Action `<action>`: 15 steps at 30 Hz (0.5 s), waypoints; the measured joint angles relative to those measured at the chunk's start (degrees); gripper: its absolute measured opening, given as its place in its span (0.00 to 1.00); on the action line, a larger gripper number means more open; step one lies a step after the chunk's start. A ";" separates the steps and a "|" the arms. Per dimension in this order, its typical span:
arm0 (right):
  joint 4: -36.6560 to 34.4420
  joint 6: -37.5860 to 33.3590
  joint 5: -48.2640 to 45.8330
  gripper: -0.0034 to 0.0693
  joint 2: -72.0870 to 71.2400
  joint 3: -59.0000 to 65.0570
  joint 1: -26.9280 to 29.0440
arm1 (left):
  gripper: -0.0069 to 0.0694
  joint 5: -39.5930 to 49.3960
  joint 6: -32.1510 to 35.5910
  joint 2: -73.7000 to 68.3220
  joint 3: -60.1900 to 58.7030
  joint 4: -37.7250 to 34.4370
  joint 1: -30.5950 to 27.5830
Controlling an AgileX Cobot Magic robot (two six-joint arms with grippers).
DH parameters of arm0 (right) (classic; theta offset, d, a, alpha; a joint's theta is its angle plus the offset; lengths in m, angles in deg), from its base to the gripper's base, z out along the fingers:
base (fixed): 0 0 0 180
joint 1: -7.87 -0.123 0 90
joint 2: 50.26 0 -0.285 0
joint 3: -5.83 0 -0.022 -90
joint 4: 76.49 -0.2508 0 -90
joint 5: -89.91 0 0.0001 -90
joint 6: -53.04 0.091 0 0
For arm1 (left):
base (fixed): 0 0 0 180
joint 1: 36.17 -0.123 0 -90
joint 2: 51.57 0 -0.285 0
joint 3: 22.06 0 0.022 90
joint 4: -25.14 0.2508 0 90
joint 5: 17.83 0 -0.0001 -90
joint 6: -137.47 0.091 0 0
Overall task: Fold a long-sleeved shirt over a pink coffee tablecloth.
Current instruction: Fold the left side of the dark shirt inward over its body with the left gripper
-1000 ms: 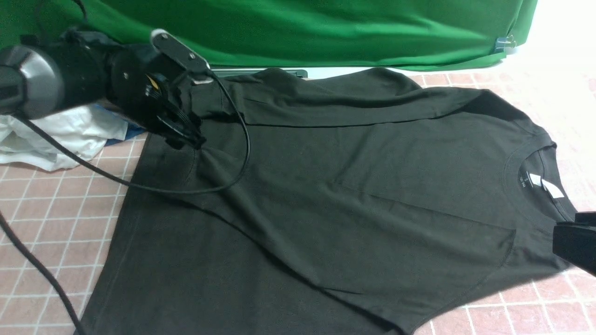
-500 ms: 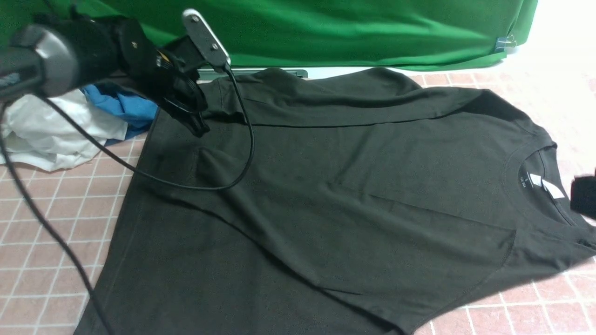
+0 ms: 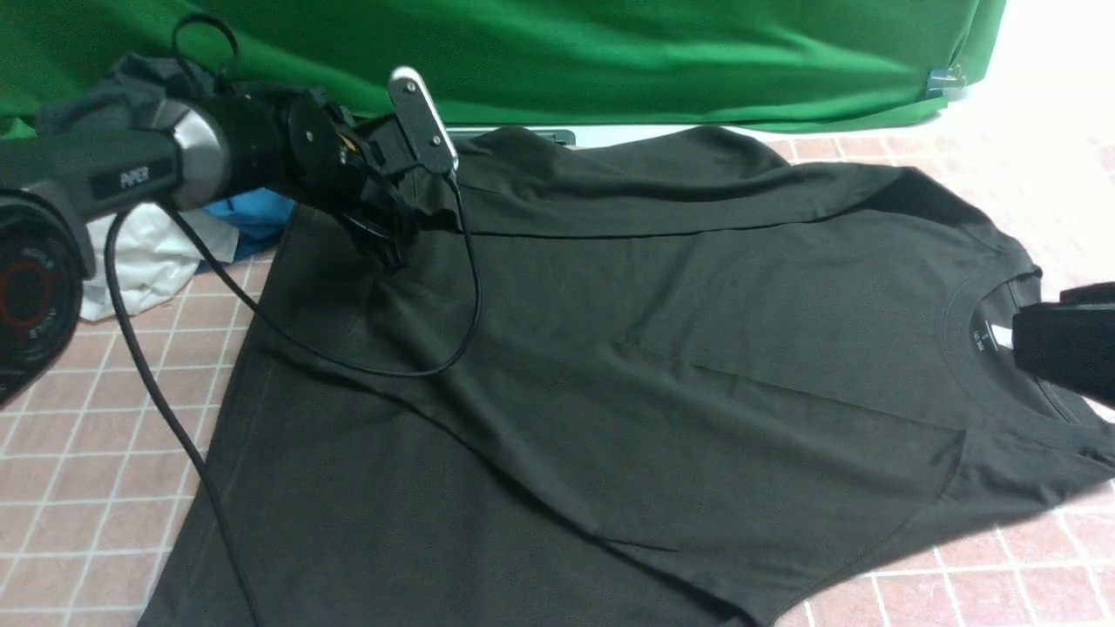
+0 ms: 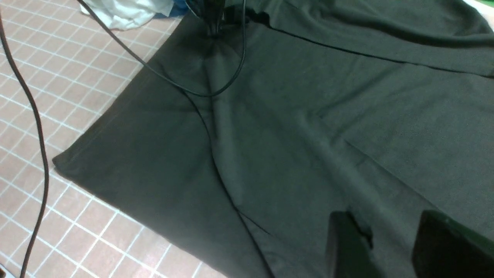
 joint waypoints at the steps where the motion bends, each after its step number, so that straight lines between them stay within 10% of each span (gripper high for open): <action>1: 0.00 0.00 0.00 0.38 0.00 0.00 0.00 | 0.65 0.15 1.27 -0.05 0.00 0.00 0.00; 15: 0.40 -0.92 0.00 0.38 0.00 0.00 0.00 | 0.46 -5.75 7.13 -2.88 0.44 -0.25 0.00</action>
